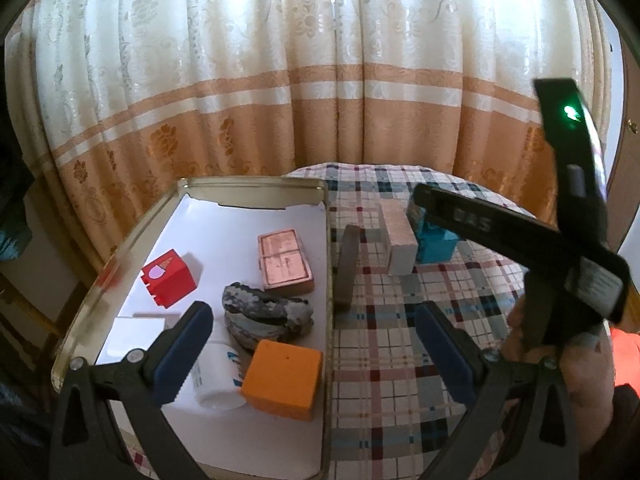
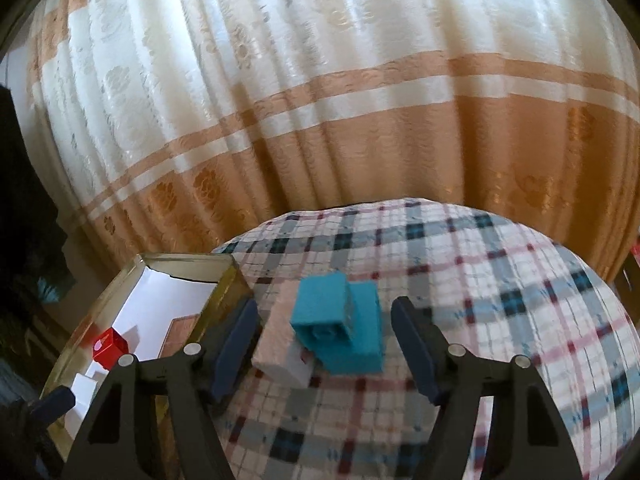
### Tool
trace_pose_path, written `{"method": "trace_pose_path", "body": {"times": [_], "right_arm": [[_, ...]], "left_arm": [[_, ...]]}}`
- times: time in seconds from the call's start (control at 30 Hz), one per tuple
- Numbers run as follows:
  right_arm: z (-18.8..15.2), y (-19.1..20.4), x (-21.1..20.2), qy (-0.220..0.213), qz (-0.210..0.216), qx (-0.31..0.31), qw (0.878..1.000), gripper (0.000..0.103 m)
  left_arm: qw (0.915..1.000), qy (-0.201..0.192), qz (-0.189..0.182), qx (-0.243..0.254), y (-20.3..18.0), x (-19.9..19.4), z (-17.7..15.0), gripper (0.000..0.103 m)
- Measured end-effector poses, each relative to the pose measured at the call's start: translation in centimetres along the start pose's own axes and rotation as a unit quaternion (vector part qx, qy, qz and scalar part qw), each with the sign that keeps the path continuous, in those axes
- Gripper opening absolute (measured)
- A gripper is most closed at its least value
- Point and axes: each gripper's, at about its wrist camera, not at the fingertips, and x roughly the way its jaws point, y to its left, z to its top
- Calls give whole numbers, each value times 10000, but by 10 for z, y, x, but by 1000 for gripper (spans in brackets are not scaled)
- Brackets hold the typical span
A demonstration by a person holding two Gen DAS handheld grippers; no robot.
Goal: Organize rigid objects
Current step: 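Grasp the tall teal block with the right gripper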
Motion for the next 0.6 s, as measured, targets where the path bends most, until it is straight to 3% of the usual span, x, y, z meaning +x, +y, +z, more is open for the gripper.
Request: {"method": "trace_pose_path", "body": {"times": [0.27,0.6], "right_arm": [[1,1,40,556,-138,-194,9982,38],[2,-24,22,391,-215,185,9988,34]], "left_arm": [[9999,80,41,-70,4,5,1,102],[9999,123,2,-19,-5,11,4,102]]}}
